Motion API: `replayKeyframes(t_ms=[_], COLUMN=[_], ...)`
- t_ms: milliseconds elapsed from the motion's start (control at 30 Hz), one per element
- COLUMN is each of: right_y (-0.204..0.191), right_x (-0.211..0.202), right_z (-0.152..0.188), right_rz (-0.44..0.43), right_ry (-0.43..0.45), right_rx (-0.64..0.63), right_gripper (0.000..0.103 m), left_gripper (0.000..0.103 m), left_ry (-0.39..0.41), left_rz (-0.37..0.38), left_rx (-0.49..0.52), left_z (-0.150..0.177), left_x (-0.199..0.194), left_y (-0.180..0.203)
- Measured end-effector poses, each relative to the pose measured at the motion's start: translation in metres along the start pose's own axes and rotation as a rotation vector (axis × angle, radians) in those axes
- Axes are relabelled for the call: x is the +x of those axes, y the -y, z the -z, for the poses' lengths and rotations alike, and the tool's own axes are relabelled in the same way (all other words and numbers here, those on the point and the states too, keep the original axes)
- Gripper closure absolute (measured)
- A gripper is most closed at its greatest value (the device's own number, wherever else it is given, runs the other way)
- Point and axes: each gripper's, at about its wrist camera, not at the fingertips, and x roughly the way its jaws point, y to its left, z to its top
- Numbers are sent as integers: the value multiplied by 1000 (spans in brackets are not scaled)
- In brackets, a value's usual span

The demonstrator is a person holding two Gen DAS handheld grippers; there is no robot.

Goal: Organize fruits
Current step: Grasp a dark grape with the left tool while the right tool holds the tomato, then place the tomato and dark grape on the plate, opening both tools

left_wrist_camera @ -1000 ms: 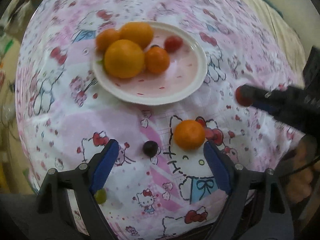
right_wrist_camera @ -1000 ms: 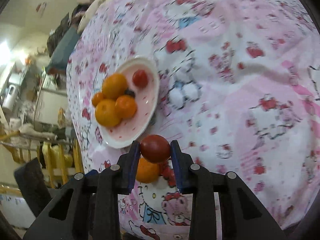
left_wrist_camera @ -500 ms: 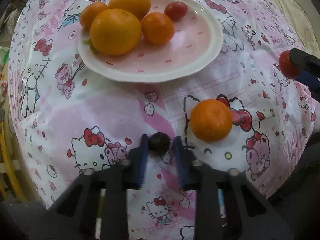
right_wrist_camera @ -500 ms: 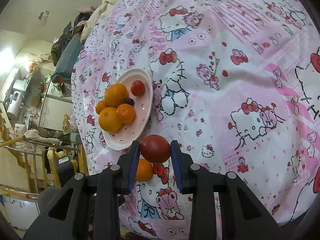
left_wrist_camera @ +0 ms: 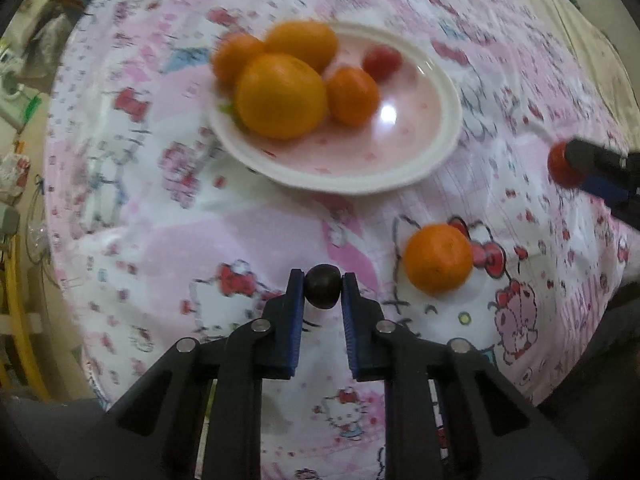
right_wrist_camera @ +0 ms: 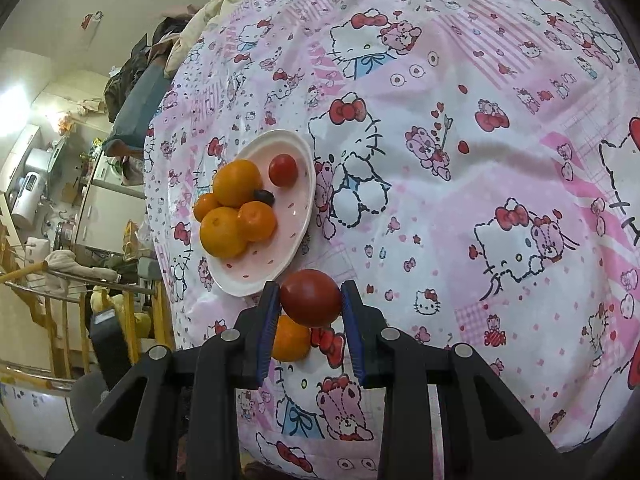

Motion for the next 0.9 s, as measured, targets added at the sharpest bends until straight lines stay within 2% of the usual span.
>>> replayKeyframes(t_ms=[100,200,433,667,900], right_y=[-5,-14,-36,-56,-58], right_x=[0,-1,-1,4,15], right_z=[0,0,-6,-23,-54], right_rz=[-14,-36,-69,-47,-13], right_ry=[-2,3,12,16,15], right_rx=[-3,-17,-65,-123,-152], right_gripper=[70,70,70,70,70], left_gripper=[88,88,88,88,88], left_ry=[63,121,177,202,184], left_rz=[-12,10,43,60,87], left_rx=[-49,-110,-148,-145,-133], left_z=[-3,-3,-16,-38,-61], left_x=[-19,-36,-58,-68,-50], left_y=[-16,-39,-55,-62,-48])
